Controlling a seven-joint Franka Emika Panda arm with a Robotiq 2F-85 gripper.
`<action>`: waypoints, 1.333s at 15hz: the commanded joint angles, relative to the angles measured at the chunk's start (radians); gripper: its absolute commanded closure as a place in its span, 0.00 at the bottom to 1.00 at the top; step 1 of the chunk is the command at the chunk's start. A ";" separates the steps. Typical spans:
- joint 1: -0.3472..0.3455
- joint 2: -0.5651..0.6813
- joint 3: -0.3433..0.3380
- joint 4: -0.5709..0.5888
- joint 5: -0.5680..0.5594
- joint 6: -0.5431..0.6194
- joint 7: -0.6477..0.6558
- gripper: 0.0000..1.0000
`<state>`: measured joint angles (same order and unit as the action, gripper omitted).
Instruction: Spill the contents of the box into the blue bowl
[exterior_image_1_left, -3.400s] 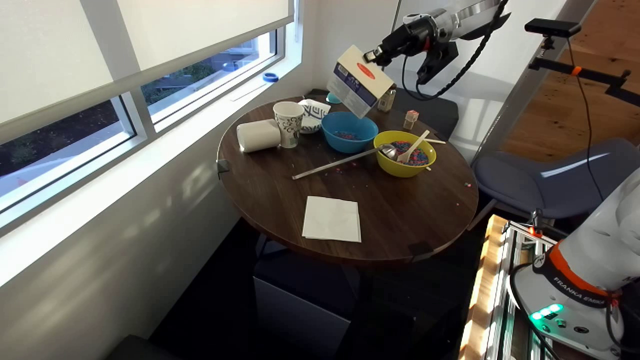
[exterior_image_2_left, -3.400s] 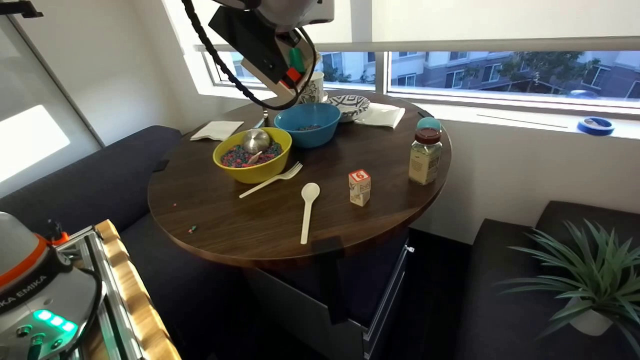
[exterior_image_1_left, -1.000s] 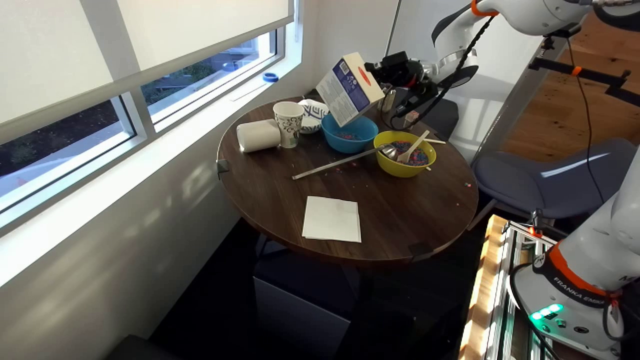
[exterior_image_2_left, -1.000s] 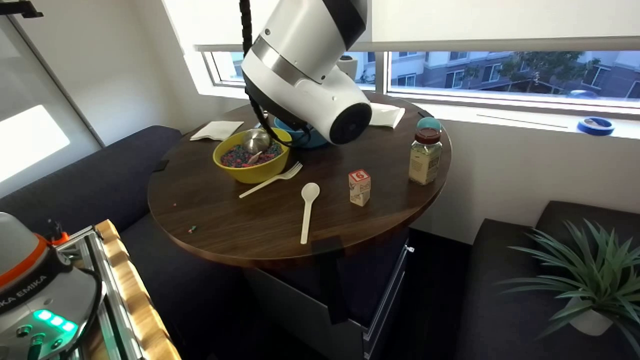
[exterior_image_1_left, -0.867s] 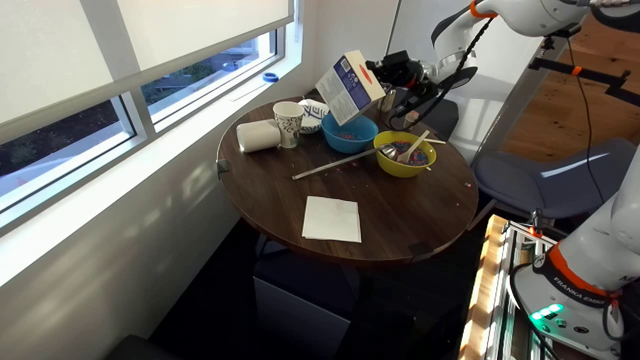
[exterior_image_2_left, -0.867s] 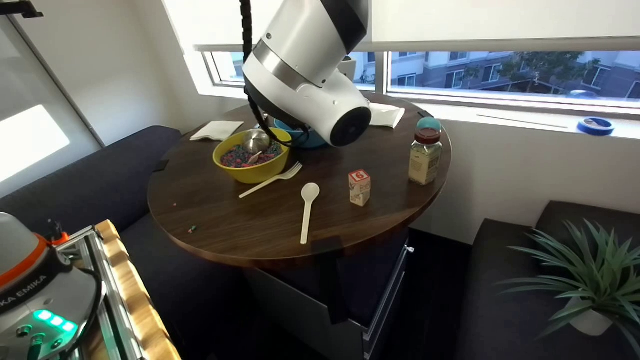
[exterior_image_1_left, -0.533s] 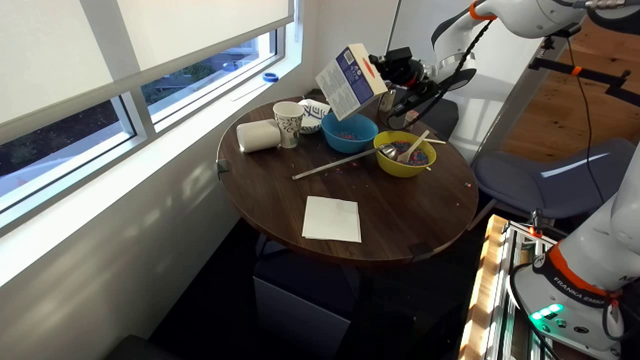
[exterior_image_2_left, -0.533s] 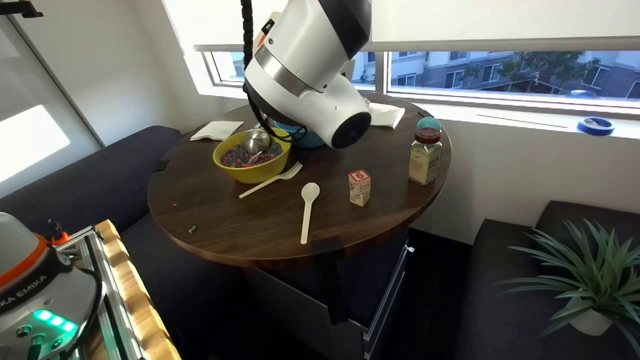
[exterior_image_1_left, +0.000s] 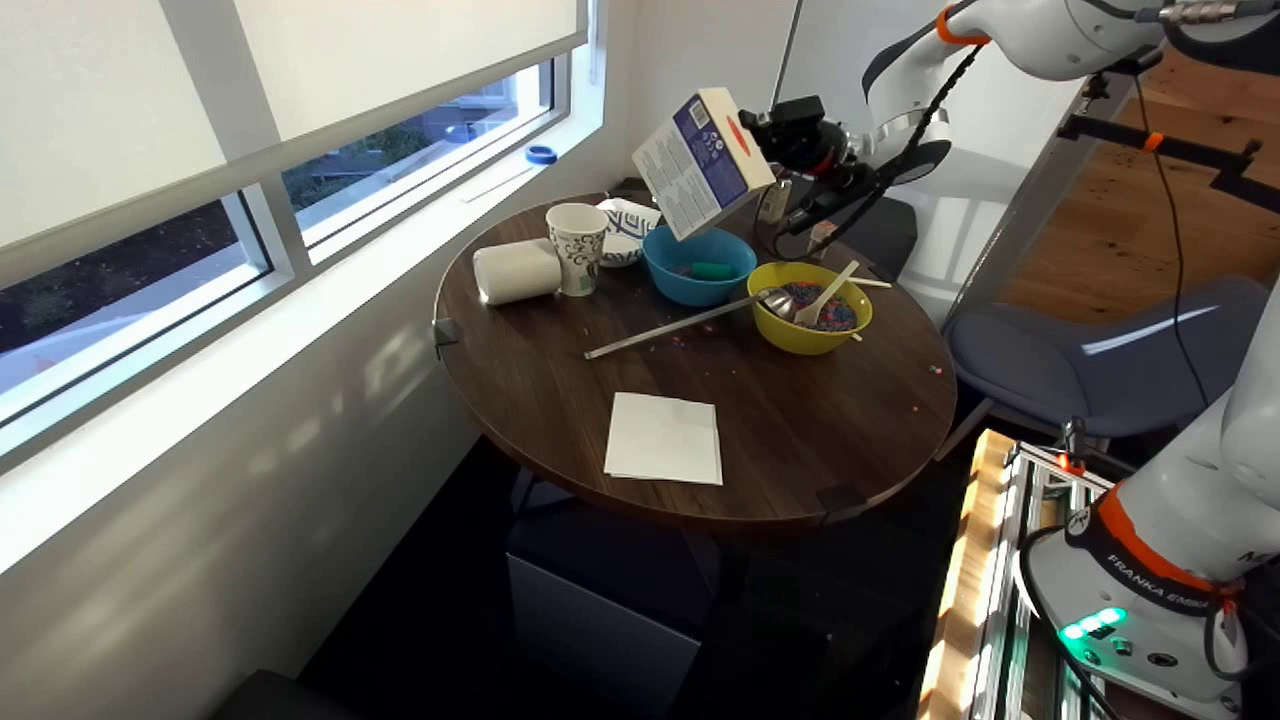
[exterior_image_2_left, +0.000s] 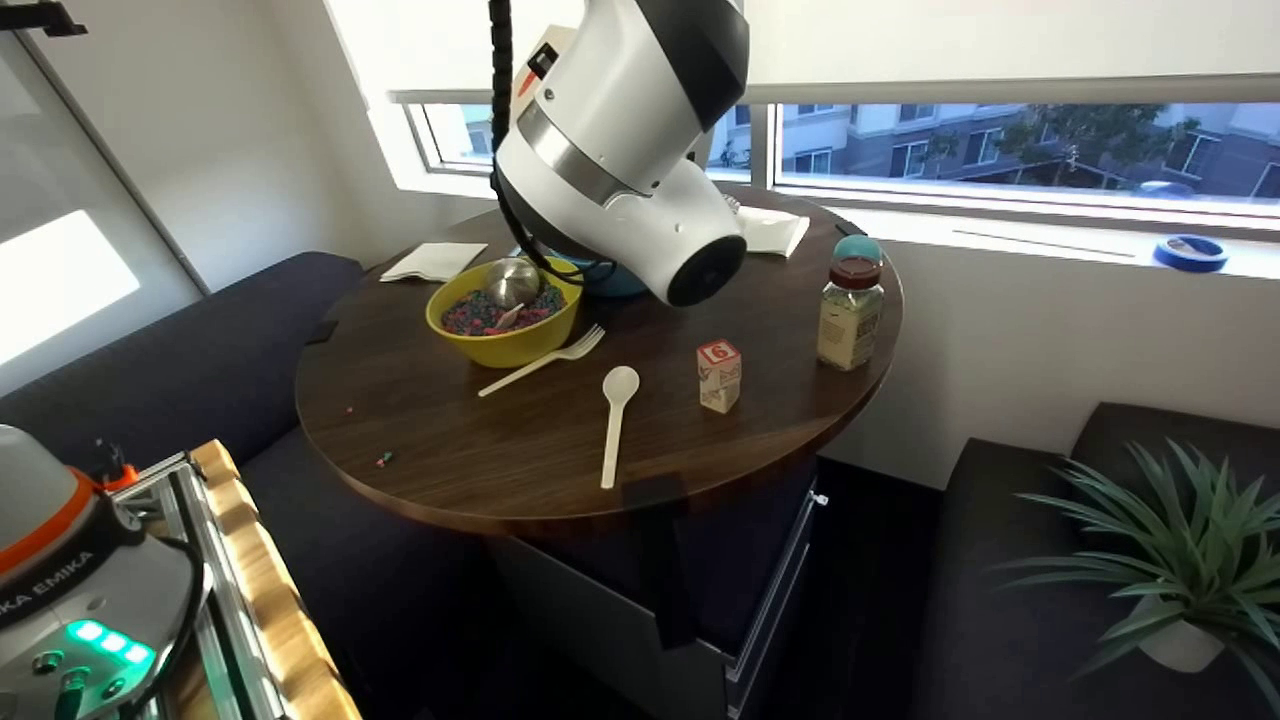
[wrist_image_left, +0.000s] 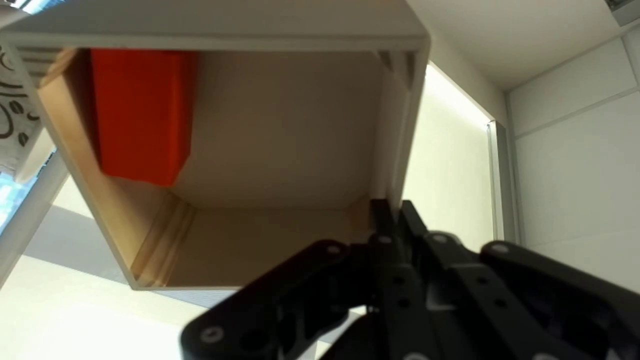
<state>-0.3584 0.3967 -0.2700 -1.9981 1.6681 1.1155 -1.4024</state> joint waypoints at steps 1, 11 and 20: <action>-0.009 0.023 0.004 0.013 0.041 -0.054 0.014 0.98; -0.014 0.051 0.002 0.017 0.110 -0.110 0.018 0.98; -0.017 0.061 0.000 0.032 0.110 -0.160 0.019 0.98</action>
<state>-0.3675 0.4381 -0.2702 -1.9857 1.7460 0.9916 -1.4009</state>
